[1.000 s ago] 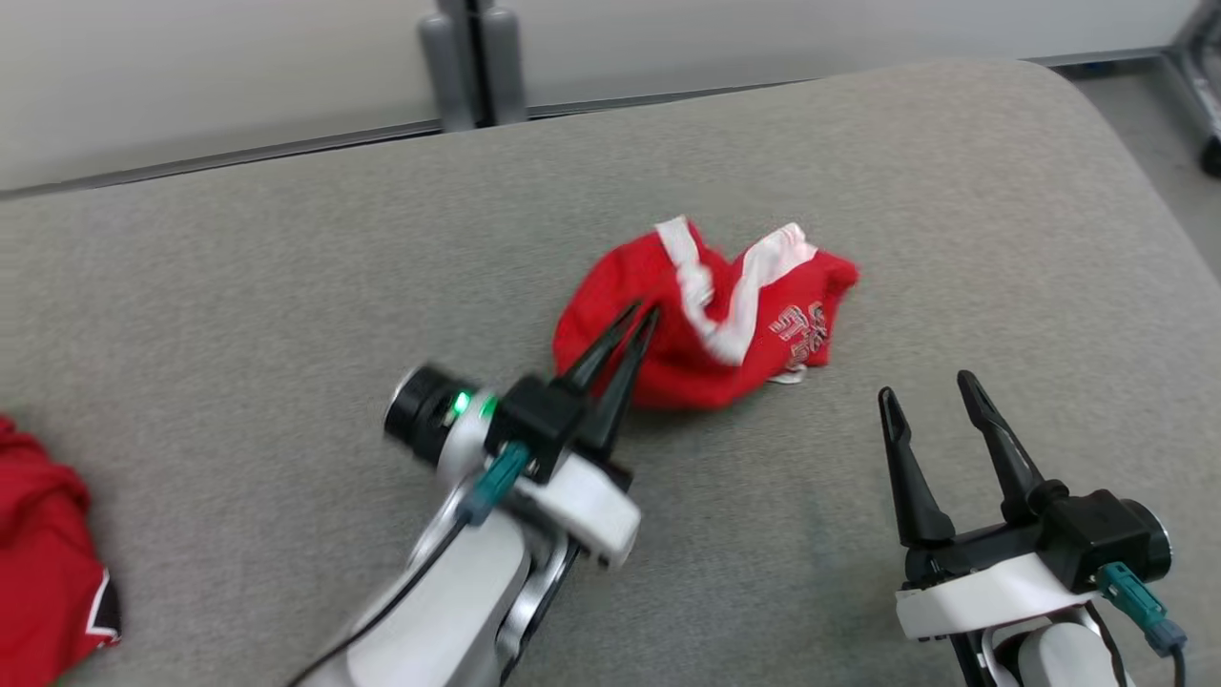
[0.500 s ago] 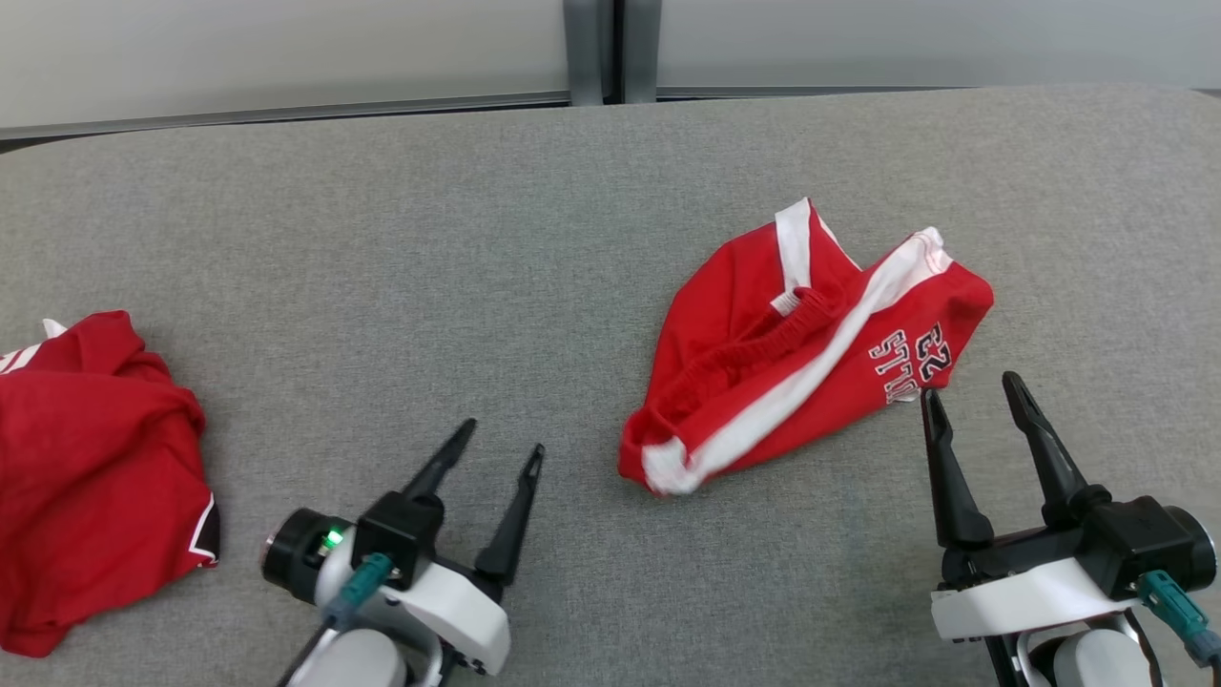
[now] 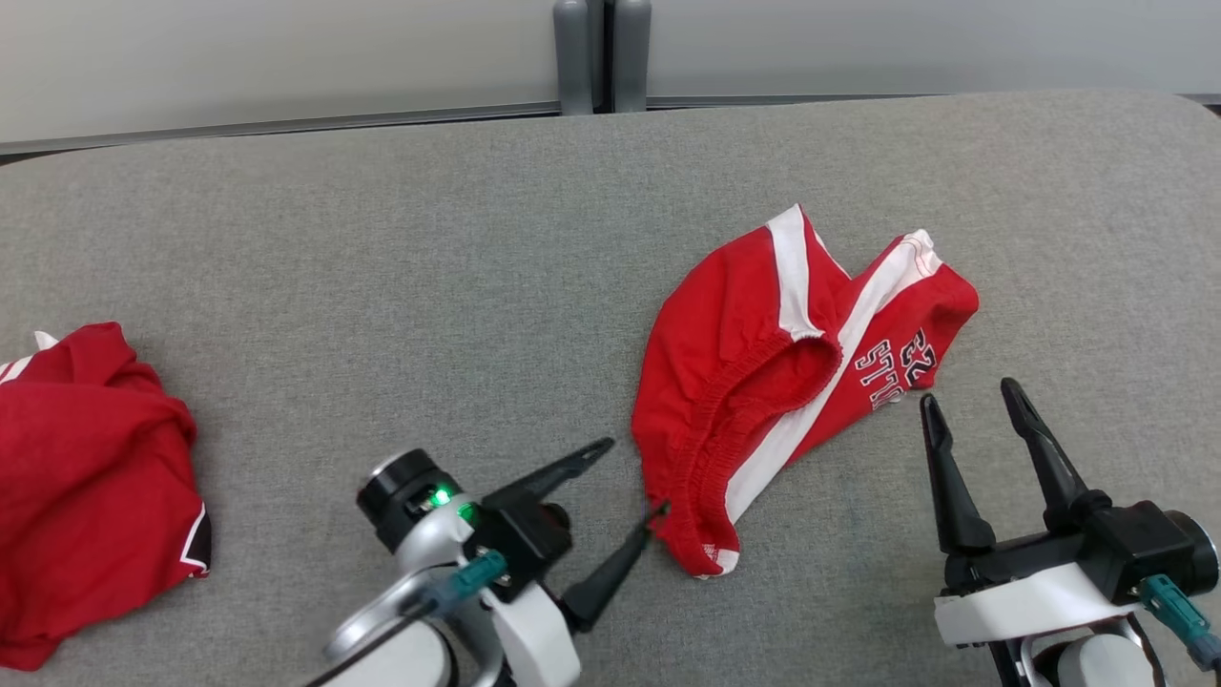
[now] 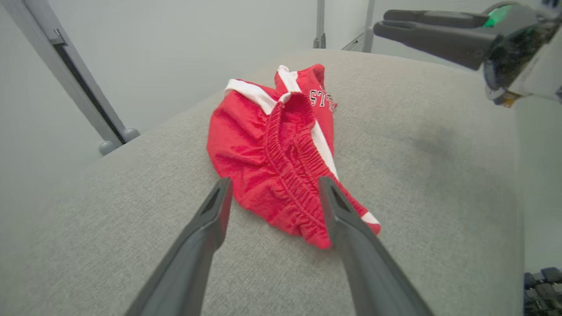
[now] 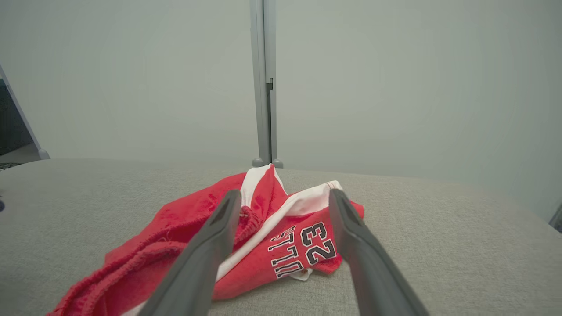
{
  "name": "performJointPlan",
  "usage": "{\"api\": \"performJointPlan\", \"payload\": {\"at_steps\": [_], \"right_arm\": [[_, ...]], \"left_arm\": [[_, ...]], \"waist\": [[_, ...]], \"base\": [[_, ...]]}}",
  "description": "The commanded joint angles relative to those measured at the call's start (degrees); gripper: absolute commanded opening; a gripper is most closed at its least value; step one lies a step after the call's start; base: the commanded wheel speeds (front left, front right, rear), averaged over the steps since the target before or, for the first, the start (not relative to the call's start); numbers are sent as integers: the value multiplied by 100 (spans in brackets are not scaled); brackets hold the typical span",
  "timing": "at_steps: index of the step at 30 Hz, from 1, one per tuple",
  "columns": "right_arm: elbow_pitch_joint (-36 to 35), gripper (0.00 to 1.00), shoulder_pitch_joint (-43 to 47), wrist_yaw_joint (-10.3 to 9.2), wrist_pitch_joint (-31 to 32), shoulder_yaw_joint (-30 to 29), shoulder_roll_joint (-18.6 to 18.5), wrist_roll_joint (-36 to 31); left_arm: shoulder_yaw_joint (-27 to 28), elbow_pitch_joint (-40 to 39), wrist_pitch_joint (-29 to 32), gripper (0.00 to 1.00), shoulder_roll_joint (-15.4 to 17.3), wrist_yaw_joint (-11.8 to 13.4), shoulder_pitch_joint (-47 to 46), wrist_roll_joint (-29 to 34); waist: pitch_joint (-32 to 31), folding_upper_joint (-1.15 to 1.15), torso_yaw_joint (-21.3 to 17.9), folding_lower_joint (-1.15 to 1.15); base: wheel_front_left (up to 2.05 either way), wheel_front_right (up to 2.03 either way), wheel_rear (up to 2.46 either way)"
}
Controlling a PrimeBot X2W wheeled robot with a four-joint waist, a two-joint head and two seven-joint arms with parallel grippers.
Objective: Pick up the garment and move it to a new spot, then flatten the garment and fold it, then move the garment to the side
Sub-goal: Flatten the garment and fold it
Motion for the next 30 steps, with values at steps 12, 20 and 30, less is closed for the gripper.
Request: {"api": "performJointPlan", "payload": {"at_steps": [12,20,30], "right_arm": [[-46,100,-87,-15,-1,-80,-34,2],[-45,100,-99,-15,-1,-93,-17,27],[-48,100,-155,-15,-1,-115,34,32]], "left_arm": [[-1250,-123,1326,100,-622,-32,-258,178],[-1250,319,1831,100,-554,62,-416,136],[-1200,308,2216,25,-468,268,-452,97]], "waist": [[234,0,-195,0],[298,0,-243,0],[324,0,-248,0]], "base": [[0,0,0],[0,0,0],[0,0,0]]}}
